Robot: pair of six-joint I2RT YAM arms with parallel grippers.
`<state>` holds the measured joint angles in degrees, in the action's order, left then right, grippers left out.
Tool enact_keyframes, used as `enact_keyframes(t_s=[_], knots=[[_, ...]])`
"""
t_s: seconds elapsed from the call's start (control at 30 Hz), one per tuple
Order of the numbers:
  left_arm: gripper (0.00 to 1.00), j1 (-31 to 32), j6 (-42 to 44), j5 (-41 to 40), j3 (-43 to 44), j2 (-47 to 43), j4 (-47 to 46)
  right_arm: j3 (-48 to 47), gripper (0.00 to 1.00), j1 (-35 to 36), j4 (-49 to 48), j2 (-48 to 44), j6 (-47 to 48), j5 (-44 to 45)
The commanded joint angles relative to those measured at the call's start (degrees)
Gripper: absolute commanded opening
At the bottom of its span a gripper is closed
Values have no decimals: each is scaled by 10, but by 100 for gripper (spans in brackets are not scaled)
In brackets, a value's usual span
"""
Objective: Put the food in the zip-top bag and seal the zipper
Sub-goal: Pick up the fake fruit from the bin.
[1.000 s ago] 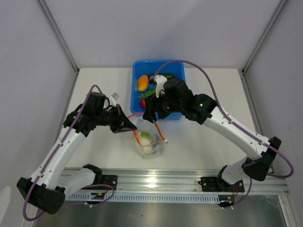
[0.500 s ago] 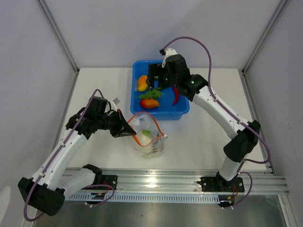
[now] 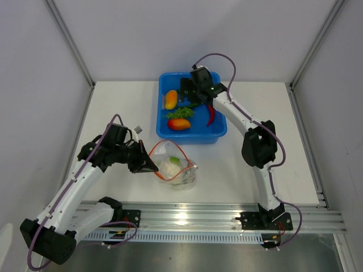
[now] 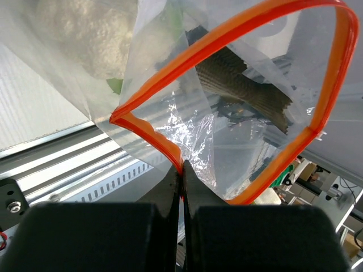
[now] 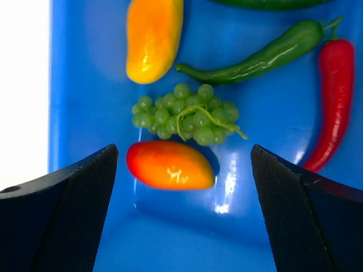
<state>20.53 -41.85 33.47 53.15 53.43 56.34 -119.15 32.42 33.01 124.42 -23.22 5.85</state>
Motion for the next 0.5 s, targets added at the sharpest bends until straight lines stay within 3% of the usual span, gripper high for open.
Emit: enact_keyframes(t_s=[0.0,0.47], knots=[[1,-4,33,-17,-3,-9,25,-56,99,-3,18,43,-37,3],[1,-11,53,-47,15,-19,72,-81,99,-12,20,150,-63,-24]])
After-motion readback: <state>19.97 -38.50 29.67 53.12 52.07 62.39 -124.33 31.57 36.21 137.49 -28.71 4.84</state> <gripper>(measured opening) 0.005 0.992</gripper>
